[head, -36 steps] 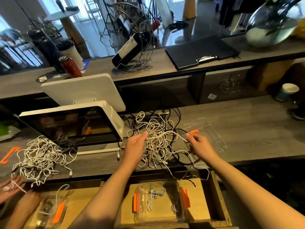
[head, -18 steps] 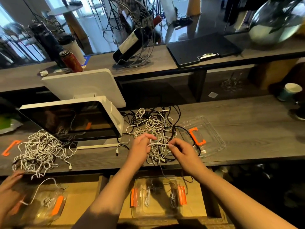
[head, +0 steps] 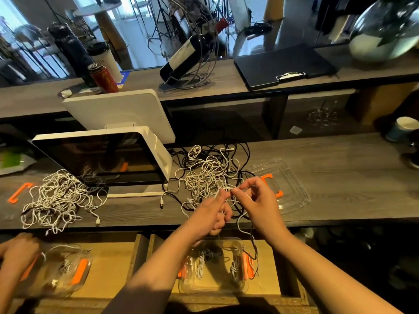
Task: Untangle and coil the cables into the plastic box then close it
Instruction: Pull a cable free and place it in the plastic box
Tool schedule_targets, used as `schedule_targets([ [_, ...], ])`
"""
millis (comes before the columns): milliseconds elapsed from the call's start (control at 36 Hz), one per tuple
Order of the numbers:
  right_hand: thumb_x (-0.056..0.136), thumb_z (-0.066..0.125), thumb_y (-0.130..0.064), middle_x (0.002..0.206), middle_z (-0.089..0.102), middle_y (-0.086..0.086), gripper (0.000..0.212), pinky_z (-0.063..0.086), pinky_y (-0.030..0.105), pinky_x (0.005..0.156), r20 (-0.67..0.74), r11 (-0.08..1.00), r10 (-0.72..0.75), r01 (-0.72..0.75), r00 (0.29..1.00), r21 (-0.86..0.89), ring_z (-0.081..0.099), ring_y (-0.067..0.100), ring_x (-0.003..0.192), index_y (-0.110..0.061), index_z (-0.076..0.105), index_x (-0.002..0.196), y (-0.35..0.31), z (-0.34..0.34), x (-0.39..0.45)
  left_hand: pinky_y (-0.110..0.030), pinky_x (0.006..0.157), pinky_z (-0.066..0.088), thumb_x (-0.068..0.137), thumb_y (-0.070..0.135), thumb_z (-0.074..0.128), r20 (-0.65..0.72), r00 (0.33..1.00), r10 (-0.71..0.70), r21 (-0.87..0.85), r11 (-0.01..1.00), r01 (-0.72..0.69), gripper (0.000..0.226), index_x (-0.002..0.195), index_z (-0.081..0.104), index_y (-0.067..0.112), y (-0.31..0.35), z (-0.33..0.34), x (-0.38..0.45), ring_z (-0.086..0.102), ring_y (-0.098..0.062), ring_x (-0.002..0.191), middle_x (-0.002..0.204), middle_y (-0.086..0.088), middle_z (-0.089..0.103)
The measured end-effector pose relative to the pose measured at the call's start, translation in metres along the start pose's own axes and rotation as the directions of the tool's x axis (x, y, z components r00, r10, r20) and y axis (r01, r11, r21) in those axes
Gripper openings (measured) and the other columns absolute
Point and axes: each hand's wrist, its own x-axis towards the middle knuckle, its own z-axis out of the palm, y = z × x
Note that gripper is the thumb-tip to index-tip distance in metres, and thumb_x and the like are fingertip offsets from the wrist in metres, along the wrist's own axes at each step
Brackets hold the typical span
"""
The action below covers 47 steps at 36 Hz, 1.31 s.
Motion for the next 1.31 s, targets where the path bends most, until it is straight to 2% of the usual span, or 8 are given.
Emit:
schedule_targets([
  [111, 0.092, 0.068, -0.031, 0.062, 0.049, -0.004, 0.022, 0.035, 0.029, 0.054, 0.037, 0.996, 0.085, -0.085, 0.996, 0.0, 0.041, 0.011, 0.058, -0.013, 0.06, 0.082, -0.002, 0.005, -0.005, -0.018, 0.043, 0.025, 0.092, 0.067, 0.031, -0.044, 0.993, 0.112, -0.049, 0.992, -0.114, 0.05, 0.133, 0.057, 0.051, 0.005, 0.007, -0.004, 0.039, -0.005, 0.053, 0.071, 0.006, 0.056],
  [306, 0.101, 0.053, -0.029, 0.061, 0.044, -0.005, 0.035, 0.03, 0.023, 0.052, 0.18, 0.982, 0.185, -0.187, 0.966, -0.007, 0.037, 0.007, 0.055, 0.0, 0.061, 0.085, 0.0, 0.014, -0.022, -0.018, 0.041, 0.025, 0.092, 0.061, 0.032, -0.281, 0.944, 0.173, -0.428, 0.857, -0.285, 0.06, 0.123, 0.07, 0.027, 0.006, 0.01, -0.004, 0.038, -0.007, 0.056, 0.088, -0.004, 0.054],
  [472, 0.102, 0.051, -0.03, 0.059, 0.045, -0.008, 0.038, 0.031, 0.022, 0.055, 0.194, 0.977, 0.208, -0.196, 0.959, -0.078, 0.04, 0.005, 0.057, -0.001, 0.063, 0.081, 0.002, 0.016, -0.034, -0.023, 0.064, 0.043, 0.091, 0.061, 0.034, -0.359, 0.92, 0.16, -0.433, 0.844, -0.316, 0.062, 0.104, 0.078, 0.02, -0.001, 0.014, -0.003, 0.051, -0.008, 0.068, 0.078, 0.0, 0.06],
  [667, 0.102, 0.052, -0.034, 0.059, 0.043, 0.002, 0.038, 0.029, 0.028, 0.053, 0.257, 0.965, 0.258, -0.235, 0.931, -0.116, 0.038, 0.012, 0.053, -0.008, 0.066, 0.078, 0.007, 0.017, -0.046, -0.027, 0.069, 0.045, 0.098, 0.056, 0.028, -0.352, 0.921, 0.168, -0.407, 0.859, -0.312, 0.064, 0.118, 0.066, 0.009, 0.0, 0.014, -0.008, 0.051, -0.012, 0.066, 0.069, 0.0, 0.051],
  [861, 0.1, 0.053, -0.041, 0.055, 0.047, -0.006, 0.039, 0.033, 0.032, 0.059, 0.302, 0.942, 0.296, -0.225, 0.906, -0.25, 0.041, 0.008, 0.054, -0.016, 0.069, 0.076, 0.01, 0.021, -0.053, -0.021, 0.046, 0.026, 0.101, 0.054, 0.03, -0.386, 0.902, 0.192, -0.433, 0.825, -0.362, 0.057, 0.13, 0.055, 0.012, 0.0, 0.011, -0.011, 0.026, -0.008, 0.052, 0.065, 0.003, 0.032],
  [1194, 0.104, 0.035, -0.048, 0.083, 0.066, 0.003, 0.036, 0.051, 0.041, 0.075, 0.524, 0.721, 0.142, 0.275, 0.84, -0.636, 0.063, 0.027, 0.083, -0.022, 0.06, 0.1, -0.025, 0.029, -0.08, -0.027, 0.05, 0.035, 0.101, 0.06, 0.021, -0.493, 0.824, 0.281, 0.043, 0.953, -0.299, 0.059, 0.104, 0.066, 0.024, 0.003, 0.01, -0.006, 0.035, -0.012, 0.057, 0.061, -0.001, 0.036],
  [1250, 0.103, 0.036, -0.047, 0.082, 0.066, 0.001, 0.033, 0.05, 0.04, 0.074, 0.55, 0.713, 0.11, 0.319, 0.828, -0.624, 0.062, 0.026, 0.082, -0.024, 0.057, 0.095, -0.031, 0.028, -0.082, -0.048, 0.076, 0.053, 0.101, 0.061, 0.022, -0.456, 0.854, 0.25, 0.114, 0.968, -0.222, 0.056, 0.1, 0.067, 0.028, 0.0, 0.011, -0.005, 0.056, -0.035, 0.079, 0.093, -0.031, 0.057],
  [1306, 0.104, 0.038, -0.043, 0.077, 0.06, -0.004, 0.028, 0.049, 0.039, 0.071, 0.574, 0.738, 0.082, 0.338, 0.815, -0.584, 0.059, 0.021, 0.076, -0.026, 0.053, 0.087, -0.037, 0.026, -0.08, -0.058, 0.094, 0.048, 0.1, 0.062, 0.027, -0.386, 0.9, 0.205, 0.164, 0.975, -0.152, 0.052, 0.1, 0.067, 0.028, -0.003, 0.009, -0.005, 0.058, -0.048, 0.108, 0.134, -0.036, 0.046],
])
